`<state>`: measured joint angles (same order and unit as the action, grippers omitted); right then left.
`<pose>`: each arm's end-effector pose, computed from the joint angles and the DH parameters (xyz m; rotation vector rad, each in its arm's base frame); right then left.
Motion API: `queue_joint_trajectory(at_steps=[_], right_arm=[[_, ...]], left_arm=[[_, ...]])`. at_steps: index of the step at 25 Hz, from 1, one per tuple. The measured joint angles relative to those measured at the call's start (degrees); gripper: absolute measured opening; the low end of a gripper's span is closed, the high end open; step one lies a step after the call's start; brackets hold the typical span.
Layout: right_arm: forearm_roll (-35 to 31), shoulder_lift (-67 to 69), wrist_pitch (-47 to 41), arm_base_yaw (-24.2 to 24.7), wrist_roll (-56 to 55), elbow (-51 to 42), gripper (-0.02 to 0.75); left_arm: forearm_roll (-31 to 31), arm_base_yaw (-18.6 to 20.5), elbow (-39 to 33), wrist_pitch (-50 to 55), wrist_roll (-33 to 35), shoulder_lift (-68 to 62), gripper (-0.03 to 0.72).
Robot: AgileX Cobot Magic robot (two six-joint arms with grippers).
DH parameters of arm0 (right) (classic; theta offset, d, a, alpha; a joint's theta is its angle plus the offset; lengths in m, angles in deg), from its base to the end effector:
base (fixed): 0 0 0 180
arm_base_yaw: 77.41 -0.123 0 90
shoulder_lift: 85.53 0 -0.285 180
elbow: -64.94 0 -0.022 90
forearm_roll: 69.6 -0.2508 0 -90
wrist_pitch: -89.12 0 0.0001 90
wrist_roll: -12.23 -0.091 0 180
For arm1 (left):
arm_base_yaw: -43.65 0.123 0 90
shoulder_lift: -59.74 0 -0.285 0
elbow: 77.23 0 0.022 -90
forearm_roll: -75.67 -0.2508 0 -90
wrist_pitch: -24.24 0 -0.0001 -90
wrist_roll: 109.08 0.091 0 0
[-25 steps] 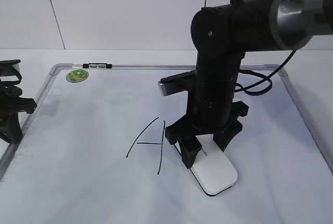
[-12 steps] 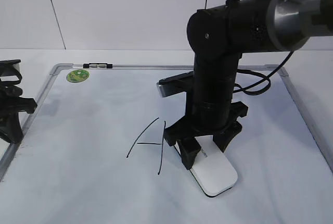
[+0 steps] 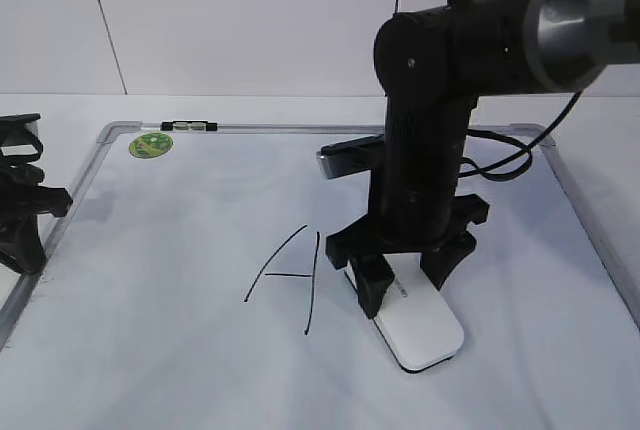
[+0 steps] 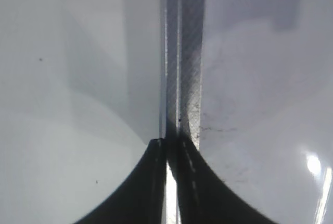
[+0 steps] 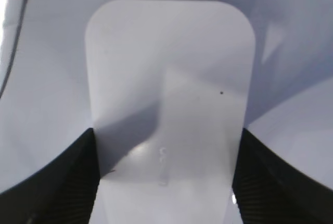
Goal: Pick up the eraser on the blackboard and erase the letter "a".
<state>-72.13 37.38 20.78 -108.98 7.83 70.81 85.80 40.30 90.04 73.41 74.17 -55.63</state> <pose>0.3215 0.2019 0.1773 0.6871 -2.9612 -0.0141 0.3367 -0.0318 0.1530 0.0040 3.0870 -0.2110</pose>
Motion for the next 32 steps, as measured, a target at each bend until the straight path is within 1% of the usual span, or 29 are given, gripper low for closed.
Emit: queue_joint_trajectory(at_steps=[4, 8, 14, 19, 27, 32], right_arm=[[0.0, 0.0, -0.2, 2.8, -0.1, 0.0, 0.535], [0.2, 0.1, -0.5, 4.5, -0.4, 0.3, 0.535], [5.6, 1.2, -1.3, 5.4, -1.3, 3.6, 0.535], [7.3, 1.1, -1.3, 5.6, -1.7, 5.3, 0.535], [8.1, -6.8, -1.4, 6.3, -2.8, 5.7, 0.535], [8.3, -12.2, -1.7, 9.8, -3.7, 5.7, 0.535]], left_arm=[[0.1, 0.0, 0.0, -0.1, 0.0, 0.0, 0.035], [0.1, 0.0, 0.0, -0.4, 0.0, 0.0, 0.035], [0.2, 0.0, 0.0, -0.4, 0.0, 0.0, 0.036], [0.2, 0.0, 0.0, -0.4, 0.0, 0.0, 0.038], [0.2, 0.0, 0.0, -0.5, 0.0, 0.0, 0.038], [0.2, 0.0, 0.0, -0.5, 0.0, 0.0, 0.038]])
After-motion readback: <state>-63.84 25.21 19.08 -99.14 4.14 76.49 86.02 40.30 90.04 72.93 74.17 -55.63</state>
